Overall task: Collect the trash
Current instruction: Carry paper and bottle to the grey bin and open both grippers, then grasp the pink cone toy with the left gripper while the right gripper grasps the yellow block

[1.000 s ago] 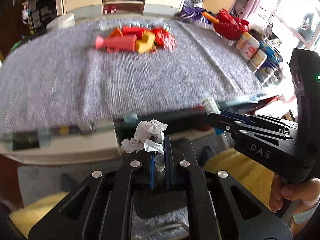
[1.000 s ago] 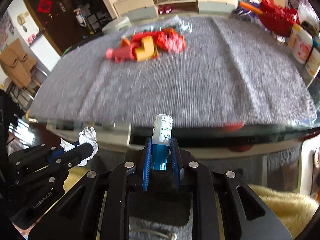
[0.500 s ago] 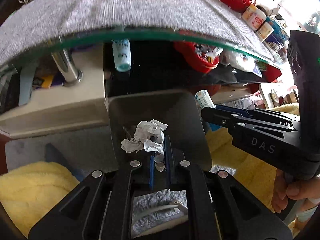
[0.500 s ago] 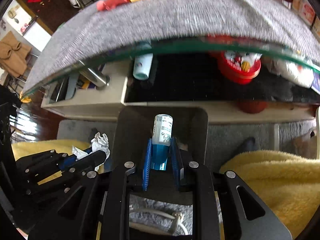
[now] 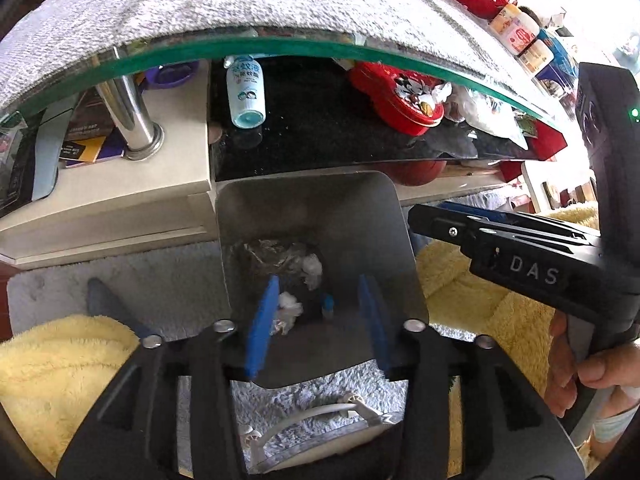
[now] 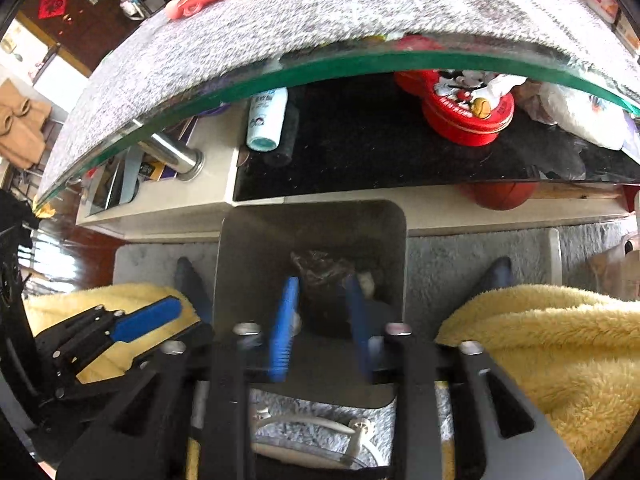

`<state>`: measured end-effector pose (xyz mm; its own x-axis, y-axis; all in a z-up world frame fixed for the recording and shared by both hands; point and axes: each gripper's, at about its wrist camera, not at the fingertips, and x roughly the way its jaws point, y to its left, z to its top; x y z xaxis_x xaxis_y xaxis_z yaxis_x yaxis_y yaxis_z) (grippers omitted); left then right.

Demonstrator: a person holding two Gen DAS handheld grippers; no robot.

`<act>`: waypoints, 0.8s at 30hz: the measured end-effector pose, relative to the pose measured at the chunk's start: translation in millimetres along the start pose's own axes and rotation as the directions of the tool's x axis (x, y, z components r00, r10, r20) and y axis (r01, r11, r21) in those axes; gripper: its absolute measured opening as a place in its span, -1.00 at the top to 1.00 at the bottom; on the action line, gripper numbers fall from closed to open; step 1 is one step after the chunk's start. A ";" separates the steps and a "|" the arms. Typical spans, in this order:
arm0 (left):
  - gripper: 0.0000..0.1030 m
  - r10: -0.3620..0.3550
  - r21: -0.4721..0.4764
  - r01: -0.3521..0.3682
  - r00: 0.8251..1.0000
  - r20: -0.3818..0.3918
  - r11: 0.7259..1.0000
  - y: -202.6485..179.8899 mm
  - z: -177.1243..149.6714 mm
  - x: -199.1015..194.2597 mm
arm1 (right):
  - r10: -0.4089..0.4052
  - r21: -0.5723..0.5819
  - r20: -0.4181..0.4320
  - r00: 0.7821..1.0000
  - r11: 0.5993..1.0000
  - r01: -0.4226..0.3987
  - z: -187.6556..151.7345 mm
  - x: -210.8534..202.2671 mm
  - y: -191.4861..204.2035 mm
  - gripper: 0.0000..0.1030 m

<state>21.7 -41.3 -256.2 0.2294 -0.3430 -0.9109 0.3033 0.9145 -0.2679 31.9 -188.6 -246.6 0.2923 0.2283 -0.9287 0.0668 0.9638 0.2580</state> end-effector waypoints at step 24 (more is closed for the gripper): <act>-0.84 0.112 -0.074 -0.101 0.980 0.166 0.992 37.8 51.9 -66.4 | -0.061 0.041 0.225 0.972 0.998 0.053 75.3 -64.0 -11.0 -0.87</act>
<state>65.9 4.9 -189.5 0.4126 -0.2688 -0.8703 0.2093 0.9579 -0.1967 84.3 -224.1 -169.9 0.4948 0.1324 -0.8589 0.1211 0.9682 0.2190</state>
